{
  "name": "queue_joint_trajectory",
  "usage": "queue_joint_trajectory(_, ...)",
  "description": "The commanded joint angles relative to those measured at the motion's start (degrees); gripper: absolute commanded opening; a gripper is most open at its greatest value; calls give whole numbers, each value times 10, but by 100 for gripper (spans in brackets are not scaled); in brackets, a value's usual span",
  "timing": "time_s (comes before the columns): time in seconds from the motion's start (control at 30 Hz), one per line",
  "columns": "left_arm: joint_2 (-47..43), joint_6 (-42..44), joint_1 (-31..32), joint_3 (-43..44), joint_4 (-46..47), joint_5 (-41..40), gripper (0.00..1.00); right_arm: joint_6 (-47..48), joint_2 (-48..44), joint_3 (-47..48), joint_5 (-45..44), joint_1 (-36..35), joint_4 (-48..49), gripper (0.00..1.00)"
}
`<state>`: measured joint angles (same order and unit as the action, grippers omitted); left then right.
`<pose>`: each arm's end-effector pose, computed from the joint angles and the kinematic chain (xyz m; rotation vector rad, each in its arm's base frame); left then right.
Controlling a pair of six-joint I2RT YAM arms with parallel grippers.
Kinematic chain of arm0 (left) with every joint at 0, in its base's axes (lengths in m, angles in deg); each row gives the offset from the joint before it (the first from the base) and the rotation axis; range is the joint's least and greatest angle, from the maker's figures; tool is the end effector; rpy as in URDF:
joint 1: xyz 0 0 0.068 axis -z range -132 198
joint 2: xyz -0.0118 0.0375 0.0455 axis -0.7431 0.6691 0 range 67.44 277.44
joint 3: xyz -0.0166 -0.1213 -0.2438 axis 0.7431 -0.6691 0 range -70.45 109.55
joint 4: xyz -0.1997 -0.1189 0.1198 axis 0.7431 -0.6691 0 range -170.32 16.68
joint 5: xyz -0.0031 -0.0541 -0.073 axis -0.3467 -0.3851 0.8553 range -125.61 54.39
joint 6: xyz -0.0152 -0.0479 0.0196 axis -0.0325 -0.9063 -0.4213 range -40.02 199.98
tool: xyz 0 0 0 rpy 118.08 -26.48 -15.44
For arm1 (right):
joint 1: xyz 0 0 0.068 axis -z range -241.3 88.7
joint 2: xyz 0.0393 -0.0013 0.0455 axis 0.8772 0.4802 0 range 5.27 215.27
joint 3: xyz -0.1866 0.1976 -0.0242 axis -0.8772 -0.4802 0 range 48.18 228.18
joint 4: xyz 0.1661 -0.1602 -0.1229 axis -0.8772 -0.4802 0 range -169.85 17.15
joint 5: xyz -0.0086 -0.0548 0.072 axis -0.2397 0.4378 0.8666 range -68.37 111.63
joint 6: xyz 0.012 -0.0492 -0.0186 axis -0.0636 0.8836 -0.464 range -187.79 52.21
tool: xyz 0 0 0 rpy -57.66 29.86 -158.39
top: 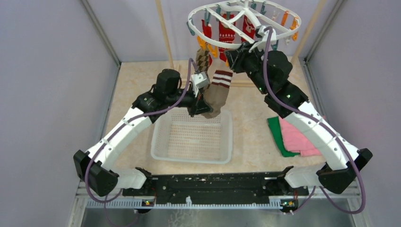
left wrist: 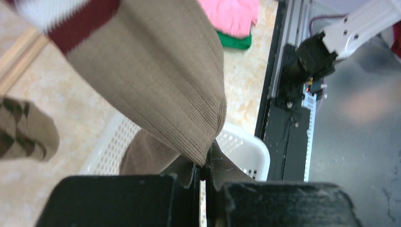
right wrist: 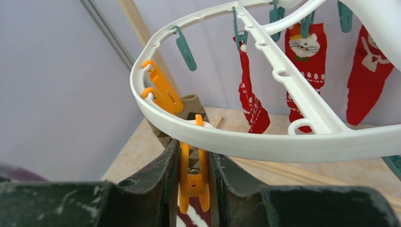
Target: Remove the socks clipped to the hanger
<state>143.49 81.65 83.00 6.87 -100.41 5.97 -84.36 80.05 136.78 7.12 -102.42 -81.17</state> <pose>0.2244 -0.1861 0.3913 1.0883 1.7604 -1.0945 0.2186 0.1789 0.4954 -0.1132 1.5054 0.6274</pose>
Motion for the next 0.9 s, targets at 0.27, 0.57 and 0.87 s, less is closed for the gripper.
queue_joint_trajectory(0.27,-69,210,4,-128,-163,-77,25,6,-44,33,-10,27,-46,4)
queue_joint_trajectory(0.57,-83,146,3,-90,-67,-207,99,21,-69,31,-23,35,-77,7)
queue_joint_trajectory(0.87,9,95,2,78,-90,-151,99,34,-122,2,-54,47,-112,26)
